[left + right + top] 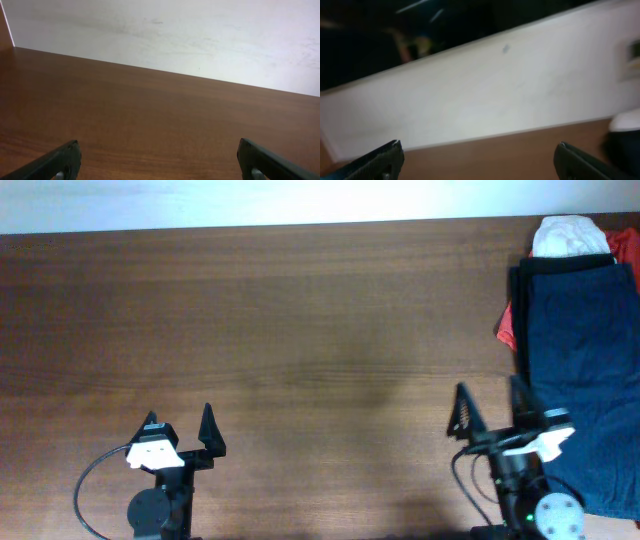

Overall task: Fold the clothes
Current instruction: 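Reach the right gripper to the clothes pile and grasp the navy trousers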

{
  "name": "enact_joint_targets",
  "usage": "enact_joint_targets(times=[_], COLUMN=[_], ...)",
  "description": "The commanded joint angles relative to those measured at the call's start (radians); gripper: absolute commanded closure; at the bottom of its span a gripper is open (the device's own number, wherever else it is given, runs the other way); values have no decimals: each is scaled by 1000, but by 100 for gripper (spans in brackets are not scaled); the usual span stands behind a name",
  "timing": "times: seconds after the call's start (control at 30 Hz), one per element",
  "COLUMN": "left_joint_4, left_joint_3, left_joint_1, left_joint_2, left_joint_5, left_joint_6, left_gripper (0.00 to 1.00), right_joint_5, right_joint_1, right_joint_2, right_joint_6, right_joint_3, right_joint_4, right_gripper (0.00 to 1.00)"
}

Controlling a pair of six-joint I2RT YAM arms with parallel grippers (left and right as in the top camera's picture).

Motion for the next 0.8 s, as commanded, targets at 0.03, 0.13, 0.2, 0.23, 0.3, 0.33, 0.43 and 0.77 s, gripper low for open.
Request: enact_joint_targets(times=[0.03,0.13,0.2,0.23,0.3,0.33,0.43,0.77], left_joint_4=[-1,-1,-1,-1,-1,-1,-1,-1], left_joint_3=[-7,-7,-7,-7,-7,-7,-7,-7], left_joint_1=[5,5,5,5,5,5,5,5], left_joint_2=[-5,-5,-5,-5,-5,-5,-5,-5], left_joint_5=[-9,-9,-9,-9,-9,-9,-9,-9], left_joint_6=[3,3,3,3,3,3,3,3], left_gripper=[1,1,1,1,1,1,1,1], right_joint_5=[289,360,381,380,381,385,461,567], right_joint_1=[4,3,-25,-61,-120,-137,-192,-329], right_joint_2=[377,767,1024,1181,1443,1529,1734,2021], right_joint_6=[-185,-260,-300,-324,-375,-406,-429,-455], right_joint_3=[275,529,750,894,1143,1222,1338,1337], right_joint_4=[-95,-194,-349,-460,-660,-729,-770,-576], right_gripper=[1,1,1,1,1,1,1,1])
